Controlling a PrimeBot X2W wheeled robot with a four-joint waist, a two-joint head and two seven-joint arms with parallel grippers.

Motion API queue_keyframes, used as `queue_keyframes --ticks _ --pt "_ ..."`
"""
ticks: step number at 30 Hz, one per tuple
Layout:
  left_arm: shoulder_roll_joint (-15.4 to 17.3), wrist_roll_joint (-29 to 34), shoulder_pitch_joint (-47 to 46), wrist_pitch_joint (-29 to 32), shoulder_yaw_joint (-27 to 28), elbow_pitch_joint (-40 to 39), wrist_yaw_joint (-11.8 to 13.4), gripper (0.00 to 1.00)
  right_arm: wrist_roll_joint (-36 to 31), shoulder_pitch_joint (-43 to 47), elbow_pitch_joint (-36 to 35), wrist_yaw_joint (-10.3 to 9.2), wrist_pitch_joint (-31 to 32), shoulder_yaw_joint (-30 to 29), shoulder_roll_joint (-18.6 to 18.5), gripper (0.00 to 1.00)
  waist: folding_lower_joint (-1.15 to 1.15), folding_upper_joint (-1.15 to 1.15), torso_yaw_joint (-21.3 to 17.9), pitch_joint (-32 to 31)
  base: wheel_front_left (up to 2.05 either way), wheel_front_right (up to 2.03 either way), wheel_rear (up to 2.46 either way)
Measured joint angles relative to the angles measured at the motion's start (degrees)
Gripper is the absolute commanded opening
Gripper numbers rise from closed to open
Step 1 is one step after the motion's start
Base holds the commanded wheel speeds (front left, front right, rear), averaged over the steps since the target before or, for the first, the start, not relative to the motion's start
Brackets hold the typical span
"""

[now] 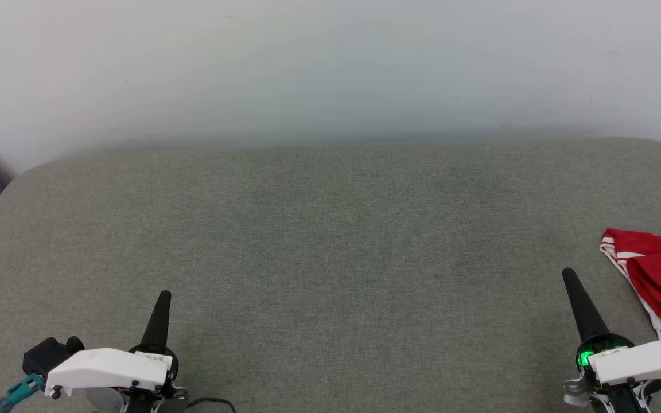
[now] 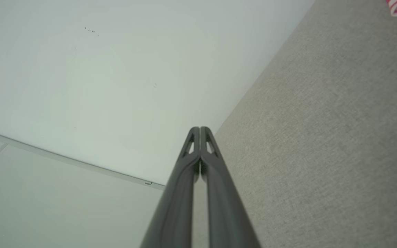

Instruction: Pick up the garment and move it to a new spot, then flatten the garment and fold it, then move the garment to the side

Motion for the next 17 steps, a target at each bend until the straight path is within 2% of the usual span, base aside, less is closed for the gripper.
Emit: queue_keyframes --ticks 17 --pt "-2.0 -7.4 -1.1 2.5 2.7 0.8 -1.7 0.0 9.5 -1.5 2.4 -0.01 0.2 -0.5 0.0 0.0 0.0 0.0 0.2 0.2 0.0 0.0 0.0"
